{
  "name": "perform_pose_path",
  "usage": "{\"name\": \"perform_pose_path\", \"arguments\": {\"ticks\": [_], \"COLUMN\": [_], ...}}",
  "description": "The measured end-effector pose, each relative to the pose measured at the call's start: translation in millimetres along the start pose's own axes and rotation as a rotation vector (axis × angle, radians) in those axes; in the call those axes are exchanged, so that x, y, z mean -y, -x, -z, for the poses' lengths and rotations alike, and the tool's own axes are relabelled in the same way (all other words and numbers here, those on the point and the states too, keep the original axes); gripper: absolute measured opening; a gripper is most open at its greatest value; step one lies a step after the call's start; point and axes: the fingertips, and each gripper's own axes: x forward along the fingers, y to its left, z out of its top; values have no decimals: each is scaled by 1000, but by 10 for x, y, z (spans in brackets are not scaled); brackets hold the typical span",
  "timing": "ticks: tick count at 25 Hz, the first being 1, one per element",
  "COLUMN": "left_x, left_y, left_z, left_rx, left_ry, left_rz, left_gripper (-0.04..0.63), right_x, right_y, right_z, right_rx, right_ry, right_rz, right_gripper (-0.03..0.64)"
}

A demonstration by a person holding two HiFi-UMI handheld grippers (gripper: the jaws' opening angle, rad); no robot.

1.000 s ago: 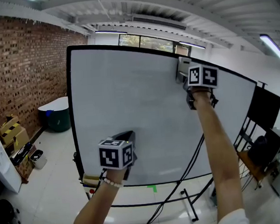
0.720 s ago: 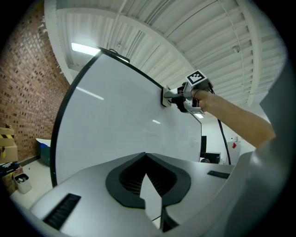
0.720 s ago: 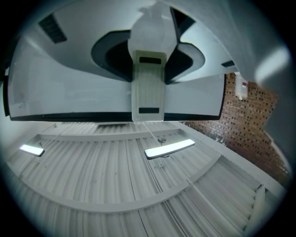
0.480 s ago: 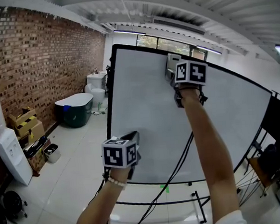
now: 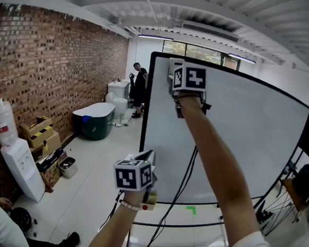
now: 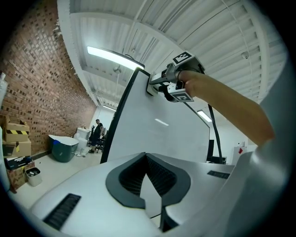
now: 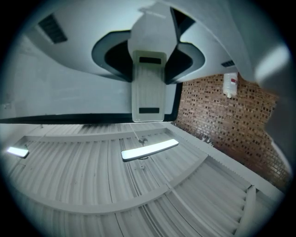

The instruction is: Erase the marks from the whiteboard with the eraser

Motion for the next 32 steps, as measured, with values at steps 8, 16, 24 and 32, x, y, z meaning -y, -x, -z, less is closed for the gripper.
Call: {"name": "perform_pose_path", "arguments": {"ticks": [8,16,24,32], "left_x": [-404,-453,-378,-245], "left_y": [285,367,287,164], "left_z": [26,26,214,288], "left_rx": [7,8,-13,-23], "left_ry": [19,45,71,64], "left_rz": [-28,-27,-24,-7], "left_gripper": [-9,-9,-9,-9], "right_x": [-660,-687,-721,-432], "right_y": [-238,-192,-145,-54], "right_z": [192,388,977,970], "right_rx": [-8,7,-25,-2], "right_ry": [13,-12,1,-12], "right_rz": [-29,-4,0,30], "right_gripper": [249,249,249,248]}}
